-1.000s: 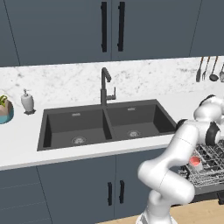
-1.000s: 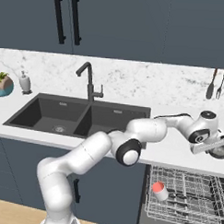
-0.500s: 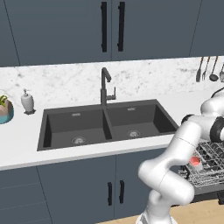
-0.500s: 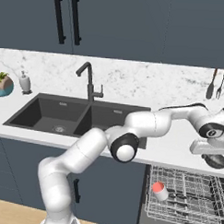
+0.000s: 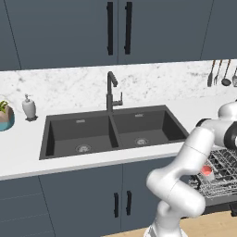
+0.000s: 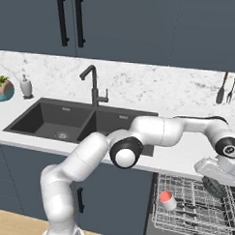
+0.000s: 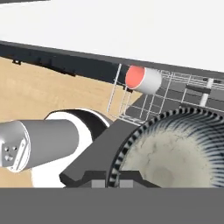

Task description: Pick up the cup and bowl from the counter, place them in the dishwasher, and close the dishwasher door.

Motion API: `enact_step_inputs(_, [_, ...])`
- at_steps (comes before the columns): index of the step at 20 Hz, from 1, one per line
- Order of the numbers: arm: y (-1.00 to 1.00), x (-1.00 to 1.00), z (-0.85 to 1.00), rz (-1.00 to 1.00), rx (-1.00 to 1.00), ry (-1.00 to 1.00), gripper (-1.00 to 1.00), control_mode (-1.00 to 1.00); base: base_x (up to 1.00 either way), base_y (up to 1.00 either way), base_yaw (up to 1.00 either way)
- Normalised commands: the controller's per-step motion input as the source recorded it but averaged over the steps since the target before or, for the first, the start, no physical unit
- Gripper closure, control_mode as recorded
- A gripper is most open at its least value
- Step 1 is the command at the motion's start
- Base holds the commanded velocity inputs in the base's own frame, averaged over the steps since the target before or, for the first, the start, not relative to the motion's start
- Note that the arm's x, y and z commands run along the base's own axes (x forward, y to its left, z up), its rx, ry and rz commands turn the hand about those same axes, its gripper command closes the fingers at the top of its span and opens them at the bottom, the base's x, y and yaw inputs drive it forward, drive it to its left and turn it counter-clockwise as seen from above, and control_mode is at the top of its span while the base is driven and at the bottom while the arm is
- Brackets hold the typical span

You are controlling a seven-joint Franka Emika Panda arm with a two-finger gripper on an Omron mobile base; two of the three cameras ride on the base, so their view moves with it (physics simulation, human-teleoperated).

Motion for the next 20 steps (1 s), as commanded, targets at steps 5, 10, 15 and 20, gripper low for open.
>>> enact_step_inputs(5, [0.32,-0.48,-0.38,0.0,0.04,-0.08,1.0,-1.0,0.0,0.0,0.0])
enact_step_inputs(10, [0.25,-0.31,-0.4,0.0,0.05,-0.22,1.0,-1.0,0.0,0.0,0.0])
enact_step_inputs(15, [0.04,0.09,-0.07,0.0,0.05,-0.15,1.0,-1.0,0.0,0.0,0.0])
enact_step_inputs(20, [-0.02,0.18,-0.08,0.0,0.09,-0.05,1.0,-1.0,0.0,0.0,0.0])
